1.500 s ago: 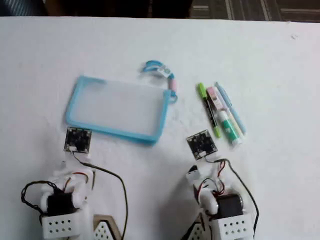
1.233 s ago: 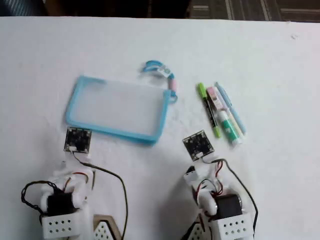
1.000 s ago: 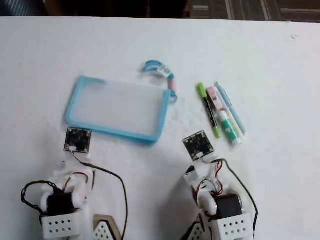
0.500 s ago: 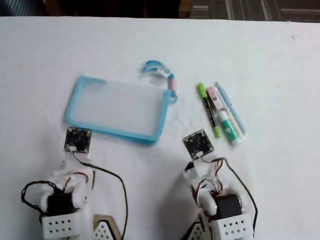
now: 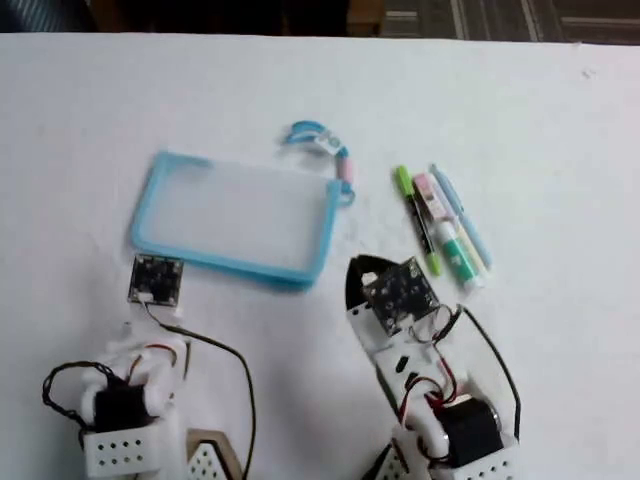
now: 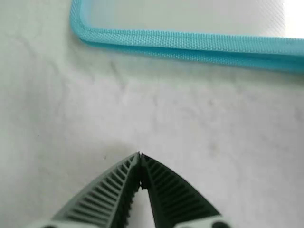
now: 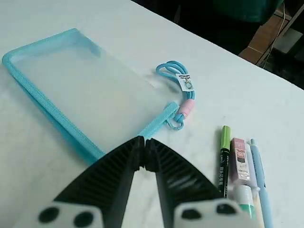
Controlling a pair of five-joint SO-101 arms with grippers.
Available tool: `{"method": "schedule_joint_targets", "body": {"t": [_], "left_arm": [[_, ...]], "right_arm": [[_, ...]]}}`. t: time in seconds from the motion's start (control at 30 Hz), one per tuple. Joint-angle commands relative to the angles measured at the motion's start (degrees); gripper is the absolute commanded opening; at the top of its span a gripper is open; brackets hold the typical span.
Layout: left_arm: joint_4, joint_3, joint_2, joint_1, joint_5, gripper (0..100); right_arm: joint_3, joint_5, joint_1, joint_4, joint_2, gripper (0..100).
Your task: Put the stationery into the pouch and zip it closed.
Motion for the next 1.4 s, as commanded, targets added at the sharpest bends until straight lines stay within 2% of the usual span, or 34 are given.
{"method": "schedule_joint_targets", "body": {"t": [0.0,0.17,0.23,0.47,0.73,1.03,1.23,1.37], "left_arm": [[0.26,-0.26,-0.31,-0.13,-0.18,2],[0.26,-0.26,-0.31,-0.13,-0.18,2],[0.26,-0.26,-0.31,-0.13,-0.18,2],[0.26,-0.26,-0.31,-0.13,-0.18,2],[0.26,-0.26,-0.31,-0.13,-0.18,2],[0.26,-0.26,-0.31,-0.13,-0.18,2],[0.26,-0.26,-0.31,-0.13,-0.18,2],[0.26,-0.26,-0.31,-0.13,-0.18,2]], "right_arm": [[-5.54,-0.35,-0.31,-1.19,6.46,4.5],[-18.20,-5.89,0.84,-1.10,22.73,19.6],[-23.65,-8.00,0.75,-1.19,30.64,21.8],[-38.68,-10.02,1.10,-1.54,57.71,22.1],[-50.73,-10.46,2.24,-18.33,87.60,22.2],[-74.64,-10.46,4.79,-25.89,121.27,22.2],[-93.27,-10.02,7.60,-25.45,140.62,22.0],[-102.42,-9.93,7.87,-17.19,147.82,20.4]]}}
